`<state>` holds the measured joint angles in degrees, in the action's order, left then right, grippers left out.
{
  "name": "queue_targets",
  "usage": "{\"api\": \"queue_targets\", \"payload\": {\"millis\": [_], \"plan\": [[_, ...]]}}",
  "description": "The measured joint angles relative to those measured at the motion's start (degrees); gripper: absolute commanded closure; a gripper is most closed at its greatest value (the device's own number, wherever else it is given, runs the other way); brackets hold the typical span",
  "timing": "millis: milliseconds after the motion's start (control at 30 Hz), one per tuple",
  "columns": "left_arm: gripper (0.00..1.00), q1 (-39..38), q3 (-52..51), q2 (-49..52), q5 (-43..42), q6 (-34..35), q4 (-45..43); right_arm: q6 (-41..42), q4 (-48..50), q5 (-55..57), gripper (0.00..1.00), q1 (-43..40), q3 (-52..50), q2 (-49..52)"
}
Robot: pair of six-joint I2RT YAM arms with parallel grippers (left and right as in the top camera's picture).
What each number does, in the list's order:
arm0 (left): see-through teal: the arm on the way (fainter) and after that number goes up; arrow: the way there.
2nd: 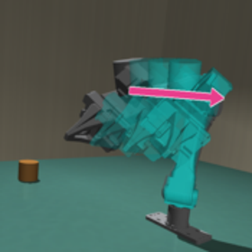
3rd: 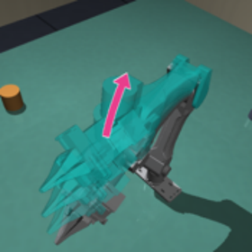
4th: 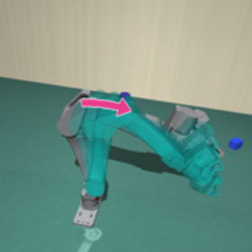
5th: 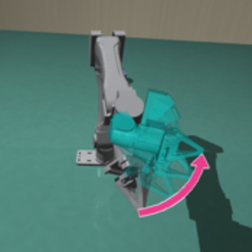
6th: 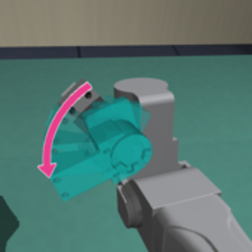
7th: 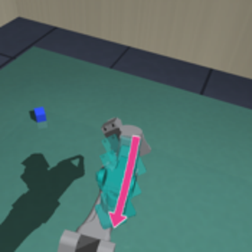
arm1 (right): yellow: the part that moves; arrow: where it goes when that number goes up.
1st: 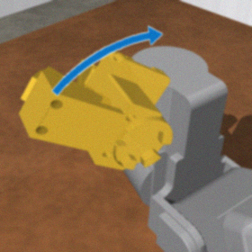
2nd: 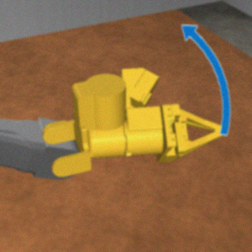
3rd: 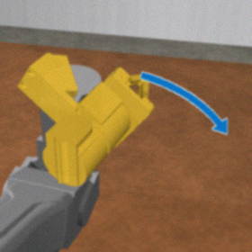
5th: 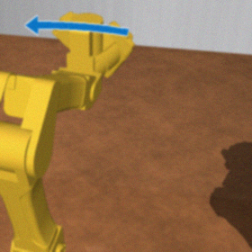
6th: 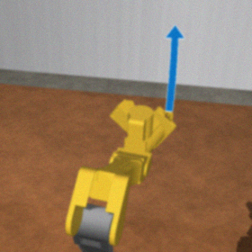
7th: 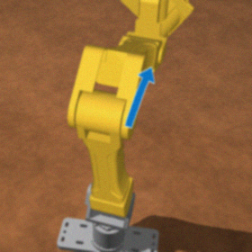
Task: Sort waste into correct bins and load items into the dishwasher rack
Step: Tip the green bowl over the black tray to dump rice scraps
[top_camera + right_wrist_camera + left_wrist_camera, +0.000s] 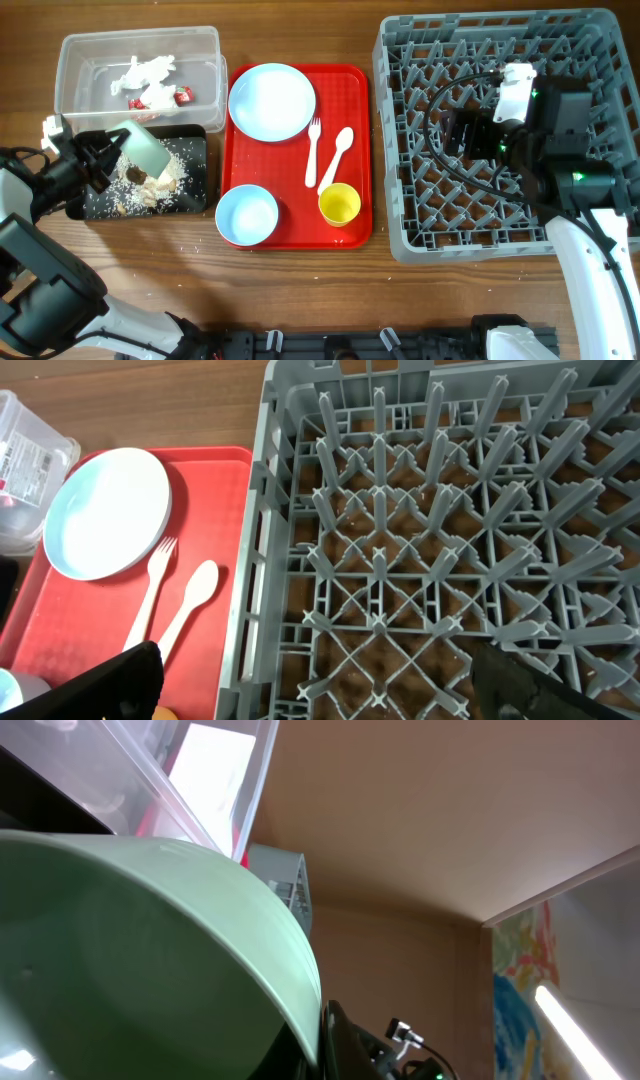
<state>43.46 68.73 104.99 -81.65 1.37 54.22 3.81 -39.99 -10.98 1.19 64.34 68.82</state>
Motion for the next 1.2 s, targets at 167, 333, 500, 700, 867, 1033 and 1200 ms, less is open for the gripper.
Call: {"api": "queue_targets", "payload": {"millis": [167, 333, 500, 700, 867, 1033, 1200], "plan": [[0.96, -1.29, -0.02, -0.11, 0.33, -0.2, 2.58, 0.02, 1.05, 0.0, 0.0, 0.0, 0.0, 0.0], [0.96, -14.67, 3.1, -6.75, 8.41, 2.67, 1.09, 0.92, 1.51, -0.17, 0.0, 0.0, 0.0, 0.0], [0.96, -41.9, 8.17, -11.89, 32.52, 11.1, -9.42, 1.73, 1.79, -0.2, 0.0, 0.0, 0.0, 0.02], [0.96, -65.99, 8.17, -4.72, 67.12, 14.62, -9.49, 3.02, 1.75, -0.66, 0.0, 0.0, 0.0, 0.02], [0.69, -71.63, 8.15, 2.6, 76.87, 15.98, -9.46, 3.48, 1.68, -0.83, 0.0, 0.0, 0.0, 0.02], [0.48, -71.97, 8.15, 2.8, 78.86, 16.96, -9.75, 3.65, 1.68, -0.94, 0.01, 0.0, 0.0, 0.02], [0.43, -70.2, 10.6, 2.6, 76.63, 17.0, -5.99, 4.94, 4.2, -3.69, 0.03, 0.0, 0.0, 0.02]]}}
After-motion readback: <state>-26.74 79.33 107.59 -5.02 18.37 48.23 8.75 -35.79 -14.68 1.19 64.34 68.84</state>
